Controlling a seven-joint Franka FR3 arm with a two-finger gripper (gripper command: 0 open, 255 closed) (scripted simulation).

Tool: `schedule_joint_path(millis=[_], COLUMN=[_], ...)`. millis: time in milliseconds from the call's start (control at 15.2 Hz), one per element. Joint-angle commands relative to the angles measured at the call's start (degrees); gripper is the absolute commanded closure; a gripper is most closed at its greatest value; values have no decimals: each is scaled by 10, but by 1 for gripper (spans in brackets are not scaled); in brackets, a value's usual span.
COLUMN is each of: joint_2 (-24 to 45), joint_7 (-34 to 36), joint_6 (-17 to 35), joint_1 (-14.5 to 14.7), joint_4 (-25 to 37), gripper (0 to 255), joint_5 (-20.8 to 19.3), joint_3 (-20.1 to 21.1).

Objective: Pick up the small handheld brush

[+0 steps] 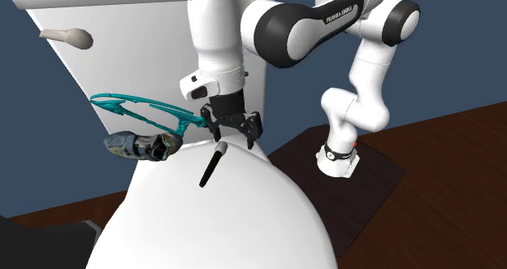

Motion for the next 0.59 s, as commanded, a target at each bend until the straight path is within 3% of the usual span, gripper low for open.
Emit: schedule_joint_path(millis=[0,198,528], joint_2=[46,116,111], joint_7=[-34,-79,-80], joint_6=[-4,-14,26], joint_1=[0,-2,-2], joint_4=[53,137,92], gripper=[0,0,0], joint_5=[4,14,13], joint_3=[-4,-7,-6])
